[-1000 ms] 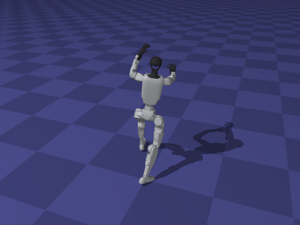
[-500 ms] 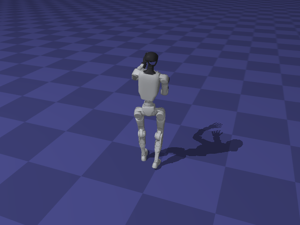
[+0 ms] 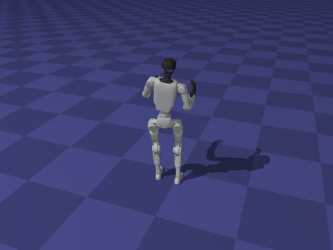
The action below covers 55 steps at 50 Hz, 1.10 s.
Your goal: Kungfu
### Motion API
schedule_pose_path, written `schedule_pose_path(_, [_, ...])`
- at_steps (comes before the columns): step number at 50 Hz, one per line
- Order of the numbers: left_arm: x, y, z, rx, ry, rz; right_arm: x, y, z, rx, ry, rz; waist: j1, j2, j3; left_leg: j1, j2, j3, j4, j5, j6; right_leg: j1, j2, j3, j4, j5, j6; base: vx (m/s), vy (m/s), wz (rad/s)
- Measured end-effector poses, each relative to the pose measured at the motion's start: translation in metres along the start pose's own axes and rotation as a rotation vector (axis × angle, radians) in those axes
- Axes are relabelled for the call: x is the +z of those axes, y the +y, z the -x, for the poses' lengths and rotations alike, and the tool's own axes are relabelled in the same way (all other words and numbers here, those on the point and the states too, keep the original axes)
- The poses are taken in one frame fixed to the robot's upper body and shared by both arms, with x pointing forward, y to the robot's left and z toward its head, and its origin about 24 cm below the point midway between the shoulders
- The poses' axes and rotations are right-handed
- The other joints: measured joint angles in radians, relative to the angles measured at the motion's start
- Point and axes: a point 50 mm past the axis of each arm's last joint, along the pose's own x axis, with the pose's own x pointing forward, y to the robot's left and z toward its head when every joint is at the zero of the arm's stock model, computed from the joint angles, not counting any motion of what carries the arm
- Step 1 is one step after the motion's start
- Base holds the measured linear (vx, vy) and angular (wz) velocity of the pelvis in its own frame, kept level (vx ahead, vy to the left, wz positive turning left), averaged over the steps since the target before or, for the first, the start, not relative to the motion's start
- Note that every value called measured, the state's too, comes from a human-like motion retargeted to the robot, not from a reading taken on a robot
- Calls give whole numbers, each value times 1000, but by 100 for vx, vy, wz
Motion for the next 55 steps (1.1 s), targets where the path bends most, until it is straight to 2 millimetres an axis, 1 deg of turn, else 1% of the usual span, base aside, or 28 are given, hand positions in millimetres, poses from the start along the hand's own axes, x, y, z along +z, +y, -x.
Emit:
schedule_pose_path(2, [-30,-23,44,-109,96,288,23,7,-54,22,-188,48,77,-9,-30,-50,17,19,25,-2,-12,96,-5,-28,28,-28,-31,-29,-8,-63])
schedule_pose_path(4, [-55,-42,95,-163,203,560,49,8,-108,-2,-336,166,140,-24,-45,-118,29,20,75,-10,-24,192,-8,-69,35,-35,-75,-39,-12,-10])
schedule_pose_path(6, [-73,-58,146,-135,301,768,74,1,-157,-58,-436,336,193,-46,-52,-205,31,9,141,-16,-34,279,-8,-103,23,-11,-102,-47,-14,28])
schedule_pose_path(8, [-81,-65,189,-35,369,897,91,-7,-199,-115,-470,531,253,-79,-53,-301,22,7,212,-21,-41,346,-1,-100,-9,54,-94,-55,-18,23])
schedule_pose_path(9, [-83,-66,206,21,397,922,93,-14,-217,-137,-443,642,286,-107,-55,-355,14,16,249,-22,-45,369,-4,-87,-40,112,-41,-61,-23,14])
schedule_pose_path(10, [-84,-66,222,76,423,932,93,-23,-232,-158,-401,757,322,-140,-58,-412,5,30,287,-22,-48,390,-10,-72,-77,180,34,-66,-29,-7])
schedule_pose_path(11, [-84,-63,230,98,438,912,85,-36,-242,-191,-279,864,363,-163,-56,-462,11,41,319,-19,-55,399,-16,-79,-112,98,90,-70,-34,-16])
schedule_pose_path(12, [-84,-58,235,106,451,886,76,-53,-249,-237,-132,959,401,-183,-53,-508,17,48,348,-15,-62,405,-19,-87,-142,15,125,-72,-41,-14])
schedule_pose_path(13, [-82,-51,235,88,457,851,64,-74,-249,-304,70,1030,434,-199,-48,-547,23,48,369,-8,-68,404,-15,-96,-163,-71,119,-65,-44,15])
schedule_pose_path(15, [-76,-38,225,4,462,792,48,-114,-237,-405,463,1096,475,-213,-36,-606,26,14,384,18,-78,389,18,-132,-168,-223,53,-52,-43,65])
schedule_pose_path(17, [-70,-33,213,-84,459,761,52,-125,-236,-424,517,1094,472,-203,-12,-628,20,-37,358,60,-98,378,66,-162,-160,-340,-37,-58,-33,101])
schedule_pose_path(18, [-68,-32,208,-118,455,754,60,-126,-240,-445,454,1085,465,-192,5,-633,19,-57,343,79,-113,374,87,-174,-156,-388,-75,-61,-19,82])
schedule_pose_path(20, [-62,-32,200,-159,431,754,78,-120,-248,-483,235,1092,464,-164,30,-649,39,-53,330,100,-134,367,126,-162,-150,-439,-117,-48,-5,52])
schedule_pose_path(22, [-61,-29,201,-165,434,741,85,-100,-248,-490,-29,1122,433,-130,36,-652,54,-54,315,107,-151,352,162,-161,-136,-442,-123,-23,2,59])
schedule_pose_path(23, [-63,-27,205,-154,450,730,83,-92,-246,-485,-110,1134,413,-122,33,-649,65,-51,301,107,-159,348,171,-174,-135,-441,-124,-13,2,47])
schedule_pose_path(25, [-65,-25,213,-115,473,727,71,-86,-241,-471,-113,1172,389,-121,30,-643,89,-23,279,100,-165,347,175,-185,-147,-435,-126,-10,1,18])
schedule_pose_path(27, [-66,-22,215,-74,473,740,57,-86,-237,-425,-17,1201,389,-132,28,-639,97,-2,270,89,-153,343,171,-170,-158,-417,-121,3,-3,-7])
schedule_pose_path(29, [-65,-17,214,-50,475,741,49,-88,-233,-405,45,1186,399,-149,26,-631,101,16,266,74,-138,342,159,-166,-168,-394,-105,8,-8,-25])
schedule_pose_path(33, [-61,-3,203,-1,476,718,49,-91,-230,-469,27,1093,424,-185,28,-621,111,64,288,19,-92,354,123,-157,-195,-333,-69,20,-3,-42])
schedule_pose_path(36, [-58,15,194,78,483,665,48,-85,-228,-473,-12,1012,421,-202,11,-610,122,112,317,-23,-74,366,95,-150,-211,-256,-27,39,6,-45])
schedule_pose_path(40, [-58,41,181,137,530,512,40,-67,-225,-396,-48,885,399,-208,-22,-561,111,140,318,-16,-82,387,52,-143,-206,-88,70,56,15,-34])
schedule_pose_path(43, [-63,61,159,87,533,282,28,-51,-217,-338,-33,736,382,-210,-47,-483,99,153,285,-35,-99,398,6,-156,-166,112,129,69,20,-18])
schedule_pose_path(45, [-73,67,137,40,547,105,24,-35,-214,-274,-43,598,370,-195,-56,-416,97,148,250,-58,-102,384,-16,-142,-95,258,143,67,16,-2])
schedule_pose_path(47, [-83,58,110,-14,550,-12,28,-15,-214,-182,-77,415,328,-155,-51,-338,90,111,207,-77,-87,351,1,-128,24,372,111,60,13,51])
schedule_pose_path(48, [-87,50,96,-43,539,-34,31,-2,-214,-128,-97,313,296,-133,-47,-300,85,87,188,-85,-76,329,19,-119,91,398,98,56,9,79])
schedule_pose_path(51, [-85,16,49,-110,439,-8,48,43,-211,66,-168,12,193,-83,-37,-195,74,32,139,-102,-53,223,97,-46,267,250,109,58,4,74])
schedule_pose_path(53, [-71,-8,15,-144,323,-9,65,73,-204,219,-233,-139,130,-63,-36,-129,70,6,105,-111,-48,132,161,24,332,139,132,63,-1,60])
schedule_pose_path(55, [-49,-31,-16,-154,189,-39,85,103,-193,374,-308,-258,65,-50,-31,-62,58,-20,66,-119,-40,51,196,50,330,45,134,53,-3,73])
